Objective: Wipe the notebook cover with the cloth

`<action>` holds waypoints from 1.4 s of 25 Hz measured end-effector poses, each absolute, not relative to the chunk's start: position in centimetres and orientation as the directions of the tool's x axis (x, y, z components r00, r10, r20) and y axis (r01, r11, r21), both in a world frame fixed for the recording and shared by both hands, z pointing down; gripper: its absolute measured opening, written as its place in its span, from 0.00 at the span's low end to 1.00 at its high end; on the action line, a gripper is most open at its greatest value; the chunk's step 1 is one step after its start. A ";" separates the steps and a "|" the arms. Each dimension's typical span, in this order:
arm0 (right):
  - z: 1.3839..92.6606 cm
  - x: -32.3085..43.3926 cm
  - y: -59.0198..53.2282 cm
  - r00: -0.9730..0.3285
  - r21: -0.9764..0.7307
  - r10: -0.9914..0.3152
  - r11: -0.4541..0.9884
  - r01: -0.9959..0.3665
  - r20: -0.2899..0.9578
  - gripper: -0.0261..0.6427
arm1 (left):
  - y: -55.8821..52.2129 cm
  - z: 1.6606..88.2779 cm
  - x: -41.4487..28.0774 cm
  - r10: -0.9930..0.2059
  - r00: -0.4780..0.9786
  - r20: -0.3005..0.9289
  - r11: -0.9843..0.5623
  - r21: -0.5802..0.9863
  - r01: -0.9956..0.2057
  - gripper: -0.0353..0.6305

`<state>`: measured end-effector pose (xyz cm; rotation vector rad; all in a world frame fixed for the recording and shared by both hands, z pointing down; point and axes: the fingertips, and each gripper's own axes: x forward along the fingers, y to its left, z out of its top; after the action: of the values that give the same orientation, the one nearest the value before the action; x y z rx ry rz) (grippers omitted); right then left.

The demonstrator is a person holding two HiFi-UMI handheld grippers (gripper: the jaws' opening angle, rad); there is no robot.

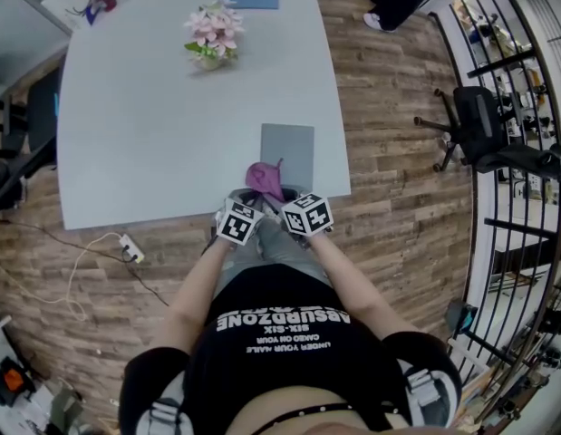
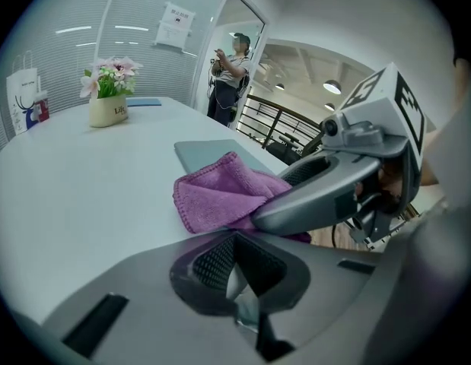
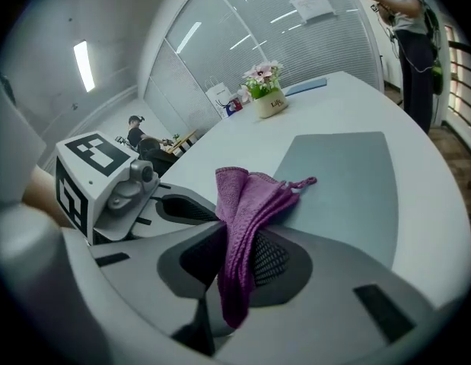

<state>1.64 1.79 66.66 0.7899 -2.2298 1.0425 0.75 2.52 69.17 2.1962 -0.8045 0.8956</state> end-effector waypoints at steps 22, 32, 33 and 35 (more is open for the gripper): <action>66.7 9.3 0.5 -0.606 -0.477 -0.342 0.391 -0.787 0.719 0.16 | 2.4 69.2 0.9 -0.288 0.575 0.766 -0.631 0.300 -0.715 0.07; 66.5 13.6 0.3 -0.497 -0.366 -0.402 0.360 -0.858 0.769 0.17 | 2.5 69.1 0.9 -0.288 0.584 0.759 -0.626 0.312 -0.715 0.07; 66.6 13.6 0.3 -0.493 -0.356 -0.402 0.369 -0.858 0.771 0.17 | 2.5 69.1 0.9 -0.288 0.585 0.759 -0.627 0.313 -0.714 0.07; 66.9 13.3 0.3 -0.489 -0.345 -0.404 0.380 -0.858 0.773 0.17 | 2.5 69.1 0.9 -0.286 0.587 0.758 -0.627 0.315 -0.713 0.07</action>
<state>13.32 0.34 66.87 1.0811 -2.0579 1.0081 0.88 2.48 69.12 2.2020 -0.7893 0.9034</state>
